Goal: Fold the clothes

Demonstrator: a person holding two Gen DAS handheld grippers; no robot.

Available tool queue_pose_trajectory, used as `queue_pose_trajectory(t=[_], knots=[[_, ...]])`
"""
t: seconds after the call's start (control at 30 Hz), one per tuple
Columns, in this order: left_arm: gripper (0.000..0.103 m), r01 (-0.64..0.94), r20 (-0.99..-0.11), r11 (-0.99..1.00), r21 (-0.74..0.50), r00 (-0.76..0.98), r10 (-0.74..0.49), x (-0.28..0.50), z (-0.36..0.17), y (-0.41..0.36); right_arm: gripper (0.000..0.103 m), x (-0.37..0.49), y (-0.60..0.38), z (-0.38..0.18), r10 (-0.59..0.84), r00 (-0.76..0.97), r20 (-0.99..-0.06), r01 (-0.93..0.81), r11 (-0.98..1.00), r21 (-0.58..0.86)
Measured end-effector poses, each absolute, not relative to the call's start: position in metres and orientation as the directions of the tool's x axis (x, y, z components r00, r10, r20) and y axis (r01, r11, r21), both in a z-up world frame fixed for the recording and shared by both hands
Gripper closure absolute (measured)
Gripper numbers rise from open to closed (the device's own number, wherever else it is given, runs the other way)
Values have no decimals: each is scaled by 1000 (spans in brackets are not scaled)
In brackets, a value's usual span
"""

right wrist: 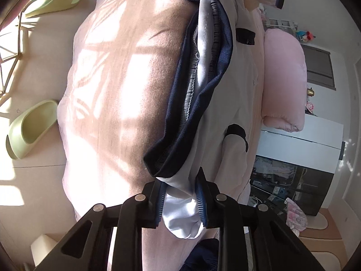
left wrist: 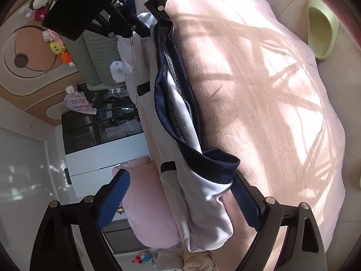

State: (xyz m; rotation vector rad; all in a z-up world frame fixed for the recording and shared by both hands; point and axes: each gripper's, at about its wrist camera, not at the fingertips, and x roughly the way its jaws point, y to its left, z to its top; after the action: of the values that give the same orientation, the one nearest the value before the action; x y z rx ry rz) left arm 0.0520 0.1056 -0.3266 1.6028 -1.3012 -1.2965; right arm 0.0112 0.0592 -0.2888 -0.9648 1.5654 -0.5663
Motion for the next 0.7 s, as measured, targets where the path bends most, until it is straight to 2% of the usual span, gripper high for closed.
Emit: queue_pose_trajectory(t=[0.03, 0.1, 0.23, 0.33, 0.47, 0.53, 0.7], knots=[[12, -288, -272, -257, 922, -11, -962, 52, -327, 107, 88, 10, 63, -294, -829, -7, -559, -298, 536, -790], [13, -294, -291, -273, 916, -22, -956, 52, -325, 106, 89, 10, 64, -296, -833, -7, -553, -315, 527, -790], [23, -170, -458, -457, 873, 37, -888, 50, -302, 89, 90, 15, 44, -269, -715, -45, -698, -158, 695, -702], [46, -2, -616, -620, 785, 110, -780, 47, -286, 71, 91, 18, 16, -240, -558, -54, -828, 63, 826, -560], [61, 178, -752, -731, 659, 132, -646, 47, -271, 51, 91, 15, -4, -219, -444, -12, -896, 182, 880, -438], [66, 230, -794, -762, 606, 121, -595, 48, -266, 45, 91, 12, -5, -213, -428, 7, -904, 191, 888, -419], [68, 395, -876, -791, 467, 82, -476, 52, -250, 20, 94, 5, -14, -211, -360, 18, -933, 288, 895, -340]])
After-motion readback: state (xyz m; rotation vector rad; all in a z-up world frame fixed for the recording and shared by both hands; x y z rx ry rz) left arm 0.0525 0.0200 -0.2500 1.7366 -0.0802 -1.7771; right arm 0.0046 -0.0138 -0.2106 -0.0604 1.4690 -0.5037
